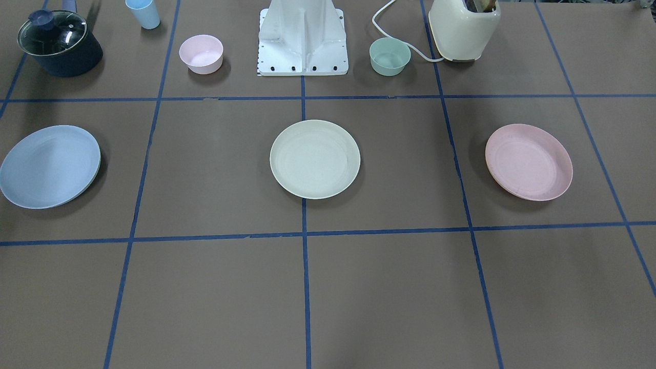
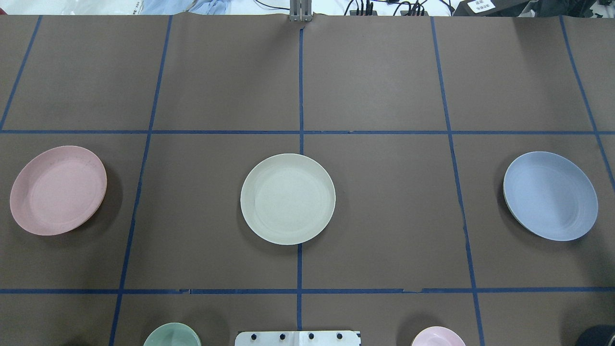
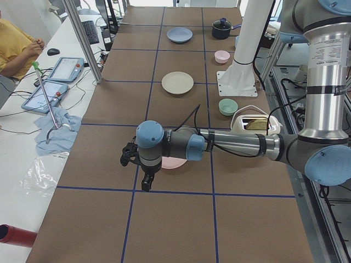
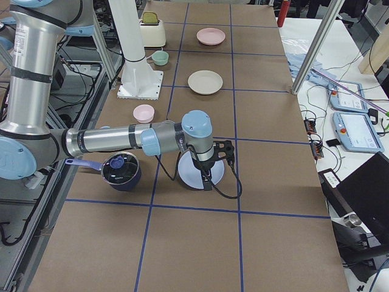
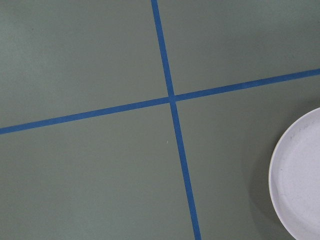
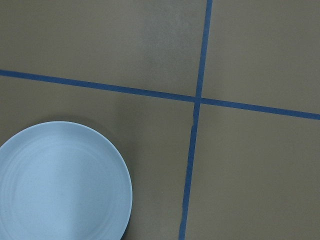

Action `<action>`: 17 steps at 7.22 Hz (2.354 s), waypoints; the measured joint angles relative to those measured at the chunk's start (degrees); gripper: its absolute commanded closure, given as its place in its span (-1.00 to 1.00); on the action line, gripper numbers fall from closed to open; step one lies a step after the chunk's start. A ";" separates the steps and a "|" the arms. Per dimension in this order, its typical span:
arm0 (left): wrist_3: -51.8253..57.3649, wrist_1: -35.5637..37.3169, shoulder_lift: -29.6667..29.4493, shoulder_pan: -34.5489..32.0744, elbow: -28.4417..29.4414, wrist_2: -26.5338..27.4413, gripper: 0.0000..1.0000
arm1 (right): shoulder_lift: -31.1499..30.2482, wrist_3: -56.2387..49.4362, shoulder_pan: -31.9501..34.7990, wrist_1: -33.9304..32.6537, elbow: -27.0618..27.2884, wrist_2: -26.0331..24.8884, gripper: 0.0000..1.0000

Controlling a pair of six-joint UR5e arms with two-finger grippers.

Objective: Stack three plates with pink and blue

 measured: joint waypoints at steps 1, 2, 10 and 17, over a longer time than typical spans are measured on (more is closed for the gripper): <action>0.07 -0.49 0.06 0.01 -0.35 0.00 -1.00 | -0.04 0.65 0.00 0.21 0.03 0.00 -1.00; 0.17 -0.75 0.15 0.02 -1.02 -0.02 -1.00 | -0.08 1.73 0.00 0.38 0.08 0.00 -1.00; -0.24 -36.12 -1.19 0.07 4.20 0.47 -1.00 | 0.86 2.44 -0.98 7.10 2.70 0.71 -1.00; -34.17 -64.17 2.95 17.49 6.92 4.99 -1.00 | -0.22 7.57 -2.50 15.63 2.62 7.68 -1.00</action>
